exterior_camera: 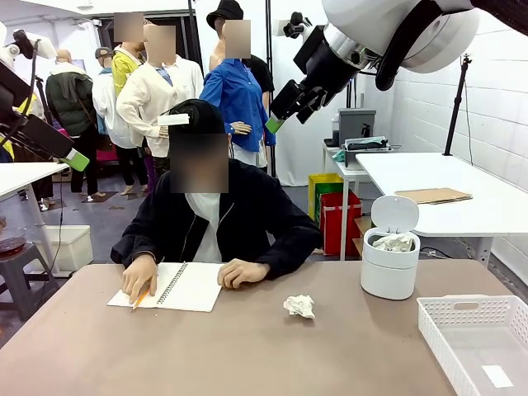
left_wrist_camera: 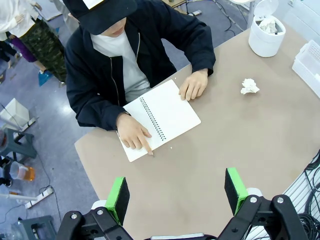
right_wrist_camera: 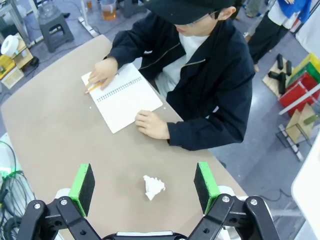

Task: Sort the paper based on its condition.
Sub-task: If a person hands you a paper, place it in the Organizing basket , and if it's crumpled, put it in the Trash can.

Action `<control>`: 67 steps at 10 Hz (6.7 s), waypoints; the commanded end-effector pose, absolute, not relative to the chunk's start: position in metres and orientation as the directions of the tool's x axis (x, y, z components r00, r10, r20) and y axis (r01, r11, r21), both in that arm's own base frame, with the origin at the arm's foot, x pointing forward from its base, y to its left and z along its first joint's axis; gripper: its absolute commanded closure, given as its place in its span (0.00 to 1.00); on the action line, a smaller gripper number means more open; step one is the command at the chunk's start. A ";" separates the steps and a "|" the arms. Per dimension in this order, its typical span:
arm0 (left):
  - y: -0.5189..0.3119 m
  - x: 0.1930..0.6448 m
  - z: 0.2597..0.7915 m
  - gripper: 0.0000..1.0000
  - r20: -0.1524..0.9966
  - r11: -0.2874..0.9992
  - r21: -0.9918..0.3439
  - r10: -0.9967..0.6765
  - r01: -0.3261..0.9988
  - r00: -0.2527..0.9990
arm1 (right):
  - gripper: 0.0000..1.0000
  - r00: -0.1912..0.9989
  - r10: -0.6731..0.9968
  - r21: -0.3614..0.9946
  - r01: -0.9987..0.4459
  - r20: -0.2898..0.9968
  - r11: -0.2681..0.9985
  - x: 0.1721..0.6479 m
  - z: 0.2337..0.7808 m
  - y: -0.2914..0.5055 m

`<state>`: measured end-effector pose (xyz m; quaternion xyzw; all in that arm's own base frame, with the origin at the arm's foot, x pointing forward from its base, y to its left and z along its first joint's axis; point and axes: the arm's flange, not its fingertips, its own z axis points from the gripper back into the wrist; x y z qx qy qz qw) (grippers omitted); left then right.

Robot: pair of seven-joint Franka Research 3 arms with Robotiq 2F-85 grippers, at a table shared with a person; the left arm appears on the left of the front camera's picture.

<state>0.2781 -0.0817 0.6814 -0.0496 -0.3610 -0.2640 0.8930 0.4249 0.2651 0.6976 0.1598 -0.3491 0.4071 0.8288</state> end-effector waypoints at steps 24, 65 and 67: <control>-0.081 0.278 0.681 0.00 0.672 0.856 0.100 -0.434 0.507 0.600 | 0.00 0.707 0.687 0.046 -0.702 0.171 0.711 0.512 0.403 0.304; -0.081 0.278 0.681 0.00 0.672 0.856 0.100 -0.434 0.507 0.600 | 0.84 0.881 0.451 -0.298 -0.396 0.143 0.868 0.543 0.455 0.191; -0.081 0.278 0.681 0.00 0.672 0.856 0.100 -0.434 0.507 0.600 | 0.84 0.894 0.429 -0.374 -0.356 0.129 0.856 0.538 0.455 0.181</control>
